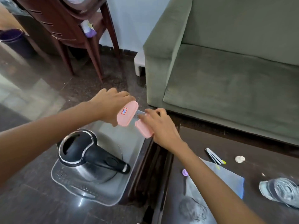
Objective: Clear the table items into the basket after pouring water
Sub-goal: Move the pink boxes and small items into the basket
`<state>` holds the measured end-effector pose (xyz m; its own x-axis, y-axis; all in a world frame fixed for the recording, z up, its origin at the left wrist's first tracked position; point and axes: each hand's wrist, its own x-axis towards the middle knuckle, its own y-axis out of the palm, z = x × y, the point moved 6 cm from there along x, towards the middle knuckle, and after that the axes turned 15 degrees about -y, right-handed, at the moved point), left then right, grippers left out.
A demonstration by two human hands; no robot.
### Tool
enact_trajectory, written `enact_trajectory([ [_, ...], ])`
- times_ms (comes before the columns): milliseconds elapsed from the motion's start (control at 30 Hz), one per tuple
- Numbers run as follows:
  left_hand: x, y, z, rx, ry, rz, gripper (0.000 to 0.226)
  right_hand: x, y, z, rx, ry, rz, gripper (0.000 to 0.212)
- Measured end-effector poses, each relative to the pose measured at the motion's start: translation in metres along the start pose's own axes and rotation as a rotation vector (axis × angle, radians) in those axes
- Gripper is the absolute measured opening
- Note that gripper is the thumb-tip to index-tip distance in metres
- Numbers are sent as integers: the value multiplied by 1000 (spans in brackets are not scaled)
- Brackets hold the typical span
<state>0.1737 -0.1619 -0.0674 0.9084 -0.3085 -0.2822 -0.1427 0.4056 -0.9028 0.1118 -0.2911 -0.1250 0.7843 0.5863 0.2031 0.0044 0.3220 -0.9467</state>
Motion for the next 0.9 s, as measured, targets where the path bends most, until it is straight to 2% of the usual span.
enact_trajectory([
  [100,31,43,22,5,66,119,101,33,27,7,-80,-86,103,56],
  [233,53,105,37,-126,133,241,100,57,70,11,-161,-171,219,43],
  [333,58,140,36,-186,121,319,101,65,98,9,-305,-231,324,36],
  [433,63,163,29,-204,100,336,99,69,116,9,-375,-290,380,28],
  [500,67,170,24,-276,101,322,97,72,119,7,-357,-270,376,30],
  [567,69,173,22,-325,101,312,97,74,119,6,-363,-239,384,22],
  [733,68,178,33,-567,16,405,114,61,118,8,-265,-119,353,51],
  [800,72,182,43,-635,-100,381,95,57,109,7,-251,-8,284,48],
  [867,75,187,54,-650,-254,362,64,52,104,11,-289,63,246,29],
  [900,75,190,57,-677,-312,392,50,50,105,14,-292,78,230,26],
])
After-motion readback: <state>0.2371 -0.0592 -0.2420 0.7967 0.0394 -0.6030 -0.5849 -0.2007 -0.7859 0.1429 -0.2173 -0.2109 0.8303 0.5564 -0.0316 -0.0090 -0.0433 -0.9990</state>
